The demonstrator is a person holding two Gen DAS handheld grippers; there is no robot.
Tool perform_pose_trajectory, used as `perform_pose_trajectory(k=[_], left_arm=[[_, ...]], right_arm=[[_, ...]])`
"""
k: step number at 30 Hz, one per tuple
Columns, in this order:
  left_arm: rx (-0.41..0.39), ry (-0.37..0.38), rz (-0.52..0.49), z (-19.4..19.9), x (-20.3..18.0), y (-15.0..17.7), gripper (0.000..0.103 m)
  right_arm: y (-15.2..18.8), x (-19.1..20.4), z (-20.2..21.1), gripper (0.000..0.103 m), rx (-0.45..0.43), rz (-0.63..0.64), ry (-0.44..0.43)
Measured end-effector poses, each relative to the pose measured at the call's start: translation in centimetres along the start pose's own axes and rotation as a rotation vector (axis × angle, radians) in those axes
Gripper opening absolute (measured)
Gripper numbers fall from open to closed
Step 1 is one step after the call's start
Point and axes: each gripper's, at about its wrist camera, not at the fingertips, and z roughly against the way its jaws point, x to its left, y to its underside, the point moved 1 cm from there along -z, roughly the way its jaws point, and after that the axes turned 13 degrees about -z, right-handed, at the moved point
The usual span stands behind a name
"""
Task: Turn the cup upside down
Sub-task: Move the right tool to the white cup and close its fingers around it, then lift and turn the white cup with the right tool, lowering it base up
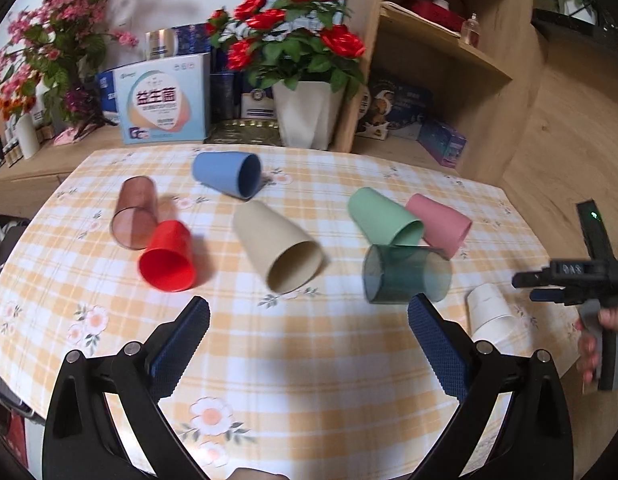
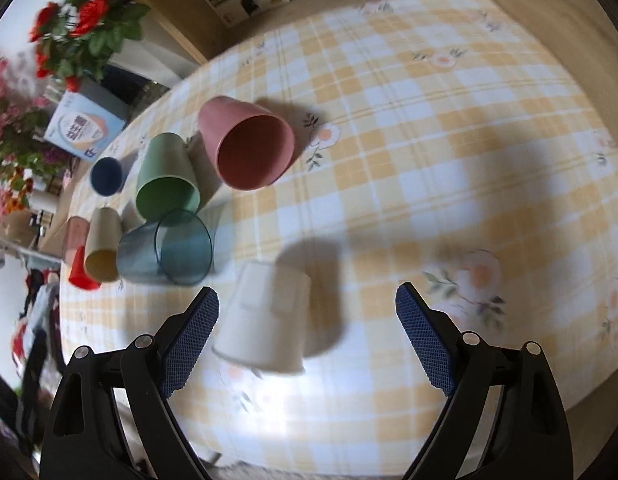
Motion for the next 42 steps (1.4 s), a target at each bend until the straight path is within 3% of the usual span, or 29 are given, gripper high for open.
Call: perform_pose_trajectory(k=[10,19,21,23,26,31,35,42], left_arm=[[-0.017,-0.031,0.058,0.7,2.0,1.0,0.097],[-0.017,-0.011,0.060,0.6,1.6,1.2,0.097],[-0.019,-0.011,0.061,0.6,1.5,1.2,0.097],[-0.022,-0.009,0.063,0.5,1.4,1.2,0.097],[-0.023,-0.001,0.068,0.3,1.4,1.3,0.097],[-0.015,0.008,0.080,0.1,1.5,1.4,0.097],[-0.009,0.025,0.093,0.0,1.7,1.4,0.097],[0.026,0.006,0.081,-0.5,1.2,1.5,0.097]], right_arm=[[-1.3,3.6,-3.6,0.087,0.054,0.018,0.083],[-1.3,2.9,-4.9,0.087,0.077,-0.017,0.117],[-1.4,2.7,-5.0,0.067,0.083,-0.024,0.115],[-1.5,2.4,-5.1,0.066,0.097,-0.037,0.111],[-1.6,2.2,-5.2,0.051,0.110,-0.043,0.079],[-1.4,2.1,-5.1,0.051,0.110,-0.046,0.059],[-0.8,2.2,-4.3,0.051,0.077,-0.031,0.018],[3.2,2.9,-0.3,0.051,-0.120,0.116,-0.046]])
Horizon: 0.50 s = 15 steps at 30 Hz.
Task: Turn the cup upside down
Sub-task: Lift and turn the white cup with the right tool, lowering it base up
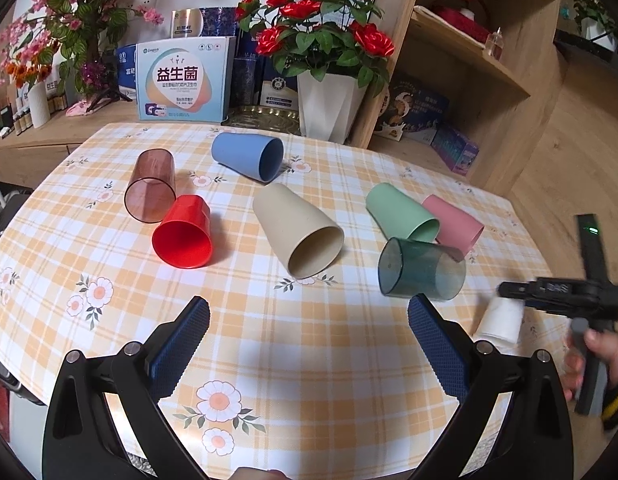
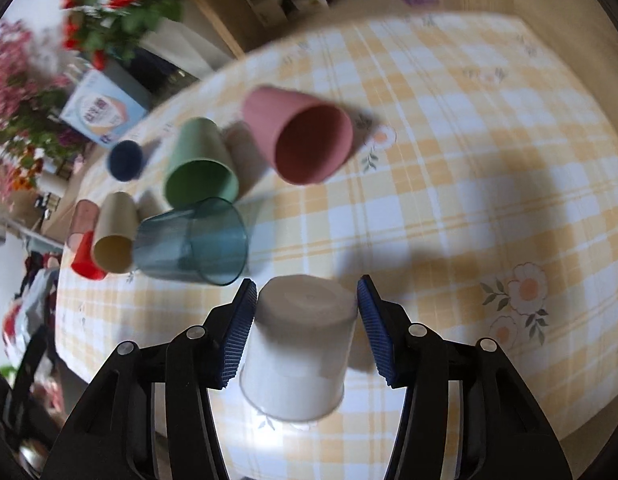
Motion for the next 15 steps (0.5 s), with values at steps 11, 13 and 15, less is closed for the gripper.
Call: perform_pose_trajectory(k=[11,13,15], left_arm=[[-0.007,-0.043,-0.021,0.3,-0.5,-0.2,0.097],[-0.009,-0.043,-0.026,0.4,-0.6,-0.3,0.097],[-0.011,-0.042,-0.028,0.5,-0.7,-0.3,0.097]], right_arm=[[2.8,-2.0,5.3,0.049,-0.260,0.034,0.023],[2.5,-2.2,5.9,0.049,-0.273,0.033,0.032],[2.2,-2.3,6.2,0.049,-0.269,0.046,0.053]])
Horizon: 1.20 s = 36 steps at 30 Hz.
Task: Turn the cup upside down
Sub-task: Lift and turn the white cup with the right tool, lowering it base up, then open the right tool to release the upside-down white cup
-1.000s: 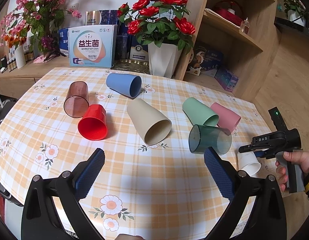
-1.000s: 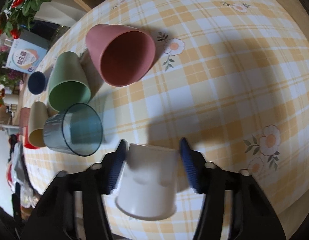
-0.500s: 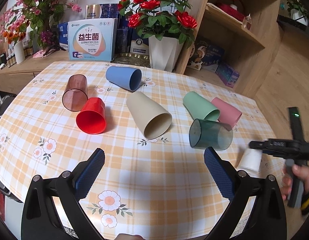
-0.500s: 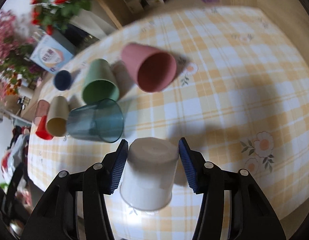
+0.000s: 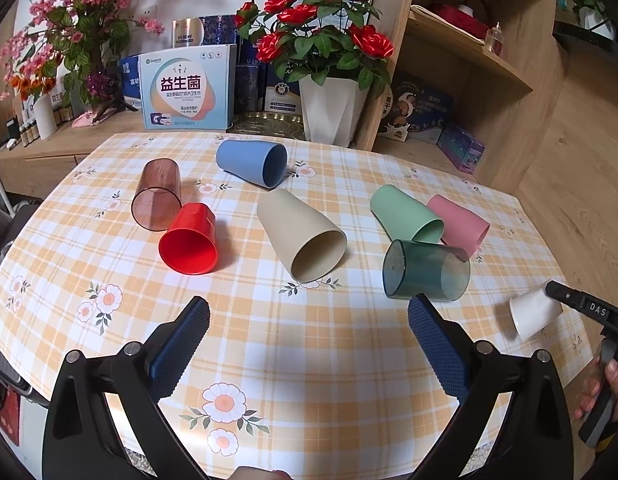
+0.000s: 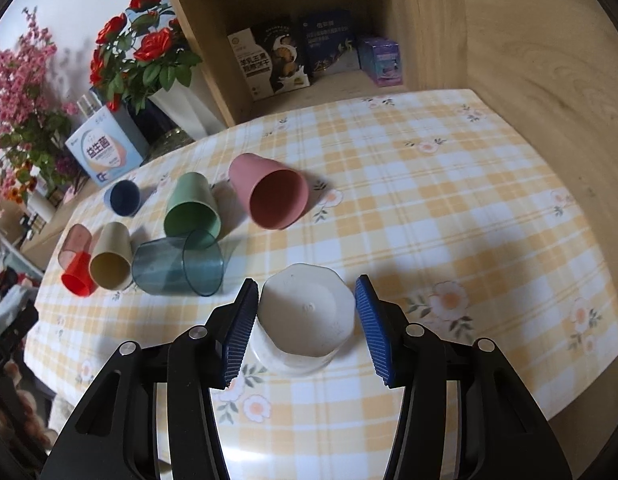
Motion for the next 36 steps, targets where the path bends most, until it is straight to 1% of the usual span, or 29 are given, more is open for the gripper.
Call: perform_pose_trajectory(k=[7,11,17,23,28,36], left_arm=[[0.007,0.003,-0.004,-0.1,-0.1,0.1,0.097],[0.010,0.003,-0.008,-0.1,-0.2,0.1,0.097],[0.009,-0.003,-0.002,0.0,0.0,0.1,0.097],[0.010,-0.001,-0.001,0.0,0.1,0.2,0.097],[0.014,-0.003,0.001,0.0,0.1,0.2,0.097],[0.001,-0.012,0.007,0.5,0.3,0.0,0.097]], right_arm=[[1.2,-0.5,-0.6,0.049,0.030,0.067,0.084],[1.9,-0.3,-1.0,0.049,0.037,0.071,0.089],[3.0,1.4,-1.7,0.049,0.038,0.155,0.117],[3.6,2.4,-2.0,0.049,0.023,0.204,0.147],[4.0,2.8,-2.5,0.049,0.045,0.212,0.141],[4.2,3.1,-2.6,0.049,0.053,0.205,0.146]])
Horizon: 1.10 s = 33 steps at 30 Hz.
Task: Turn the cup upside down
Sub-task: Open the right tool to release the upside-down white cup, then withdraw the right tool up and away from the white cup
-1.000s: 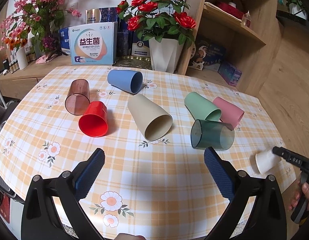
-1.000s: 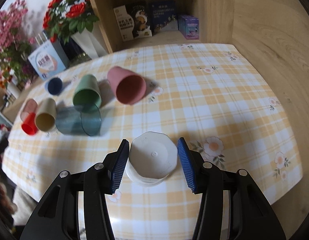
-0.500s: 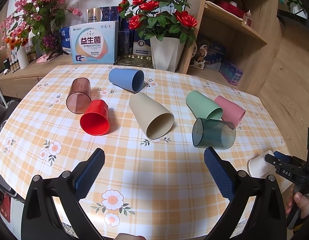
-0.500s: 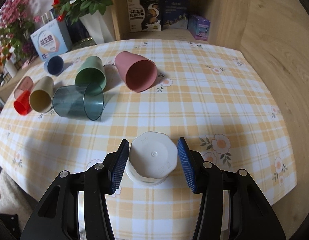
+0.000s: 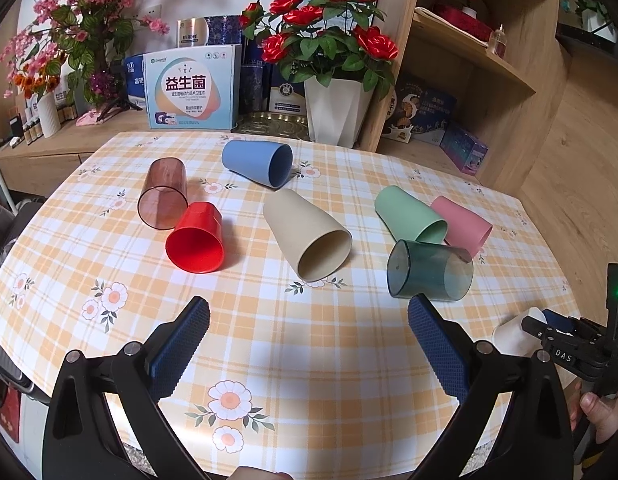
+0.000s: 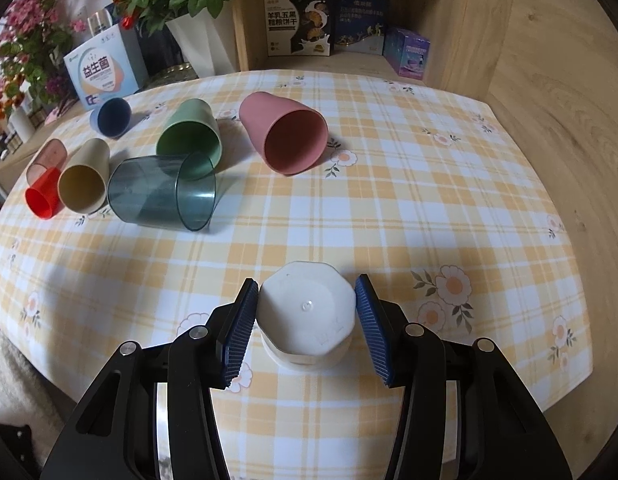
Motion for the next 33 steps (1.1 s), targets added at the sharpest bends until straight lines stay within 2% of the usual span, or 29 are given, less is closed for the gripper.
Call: perform_pose_trajectory(k=[7,10,14,17,19,22,28,33], left_arm=[[-0.026,-0.012,-0.013,0.9,0.2,-0.5,0.097],[-0.052,-0.026,-0.025,1.6,0.5,-1.0,0.097],[-0.086,-0.037,-0.044,2.9,0.8,-1.8,0.097],[-0.111,-0.041,-0.067,4.3,1.0,-2.6,0.097],[-0.132,-0.044,-0.079,5.4,1.1,-3.2,0.097],[-0.162,-0.057,-0.084,7.3,1.5,-4.0,0.097],[-0.211,-0.067,-0.090,10.9,2.1,-5.1,0.097],[-0.242,-0.080,-0.107,13.6,1.9,-5.2,0.097]], right_arm=[[-0.8,-0.4,0.9,0.050,-0.011,-0.042,-0.016],[-1.4,-0.3,2.2,0.058,-0.039,-0.053,-0.032],[-2.2,0.1,4.4,0.060,-0.083,-0.058,-0.056],[-2.9,0.3,6.6,0.068,-0.126,-0.071,-0.087],[-3.2,0.5,7.9,0.070,-0.148,-0.075,-0.126],[-3.4,1.2,10.2,0.085,-0.194,-0.071,-0.146],[-3.3,2.4,14.2,0.086,-0.266,-0.086,-0.215],[-2.8,3.7,16.7,0.086,-0.308,-0.079,-0.237]])
